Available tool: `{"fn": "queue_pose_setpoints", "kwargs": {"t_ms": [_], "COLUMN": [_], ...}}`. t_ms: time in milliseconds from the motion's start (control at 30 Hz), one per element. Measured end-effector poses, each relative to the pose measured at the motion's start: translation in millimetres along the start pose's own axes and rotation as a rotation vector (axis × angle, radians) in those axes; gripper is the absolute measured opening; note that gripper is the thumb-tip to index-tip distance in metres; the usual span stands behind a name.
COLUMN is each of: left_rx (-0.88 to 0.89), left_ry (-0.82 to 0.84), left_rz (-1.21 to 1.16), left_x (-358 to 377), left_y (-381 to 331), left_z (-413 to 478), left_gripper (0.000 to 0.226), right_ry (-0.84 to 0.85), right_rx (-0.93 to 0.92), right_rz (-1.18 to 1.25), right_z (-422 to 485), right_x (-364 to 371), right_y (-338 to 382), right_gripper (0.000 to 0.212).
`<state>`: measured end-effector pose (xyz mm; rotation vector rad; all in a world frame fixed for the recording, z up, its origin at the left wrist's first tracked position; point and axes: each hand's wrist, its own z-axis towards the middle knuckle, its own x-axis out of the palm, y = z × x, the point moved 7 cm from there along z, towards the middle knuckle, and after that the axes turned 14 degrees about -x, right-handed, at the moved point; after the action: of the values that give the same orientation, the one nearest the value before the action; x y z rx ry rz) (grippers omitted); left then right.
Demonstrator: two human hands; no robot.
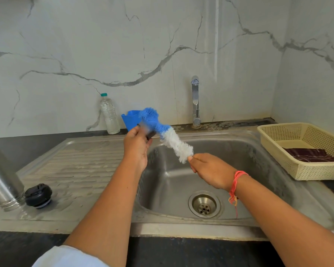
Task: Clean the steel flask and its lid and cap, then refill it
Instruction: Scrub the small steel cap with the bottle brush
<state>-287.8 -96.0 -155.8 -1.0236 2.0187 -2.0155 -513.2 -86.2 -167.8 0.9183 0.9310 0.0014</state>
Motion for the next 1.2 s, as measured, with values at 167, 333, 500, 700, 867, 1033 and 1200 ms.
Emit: {"fn": "queue_pose_setpoints", "kwargs": {"t_ms": [167,333,500,700,867,1033,1200], "left_rx": [0.087,0.116,0.174,0.215,0.159,-0.106,-0.217], "left_ry": [0.060,-0.080,-0.011,-0.011,-0.028,0.106,0.148], "left_rz": [0.141,0.182,0.325,0.410,0.278,-0.146,-0.492], "left_x": [19.8,-5.3,13.0,9.4,2.9,4.2,1.4], "left_y": [0.4,-8.2,-9.5,-10.5,-13.4,-0.2,-0.8], "left_z": [-6.0,1.5,-8.7,-8.3,-4.8,-5.8,-3.6], "left_gripper": [0.018,0.031,0.030,0.019,0.023,0.020,0.030], "right_ry": [-0.046,-0.010,-0.066,-0.043,0.000,-0.016,0.024], "right_rx": [0.012,0.022,0.073,0.128,0.202,0.239,0.258], "right_rz": [0.059,-0.019,0.118,0.194,0.361,0.507,0.661], "right_z": [0.0,-3.0,1.1,-3.9,-8.6,-7.8,-12.8], "right_x": [-3.3,-2.7,-5.7,-1.5,5.4,8.1,16.8], "right_y": [1.5,-0.4,-8.3,-14.7,-17.4,-17.1,-9.7], "right_gripper": [0.040,0.040,0.039,0.037,0.035,0.037,0.037]}}
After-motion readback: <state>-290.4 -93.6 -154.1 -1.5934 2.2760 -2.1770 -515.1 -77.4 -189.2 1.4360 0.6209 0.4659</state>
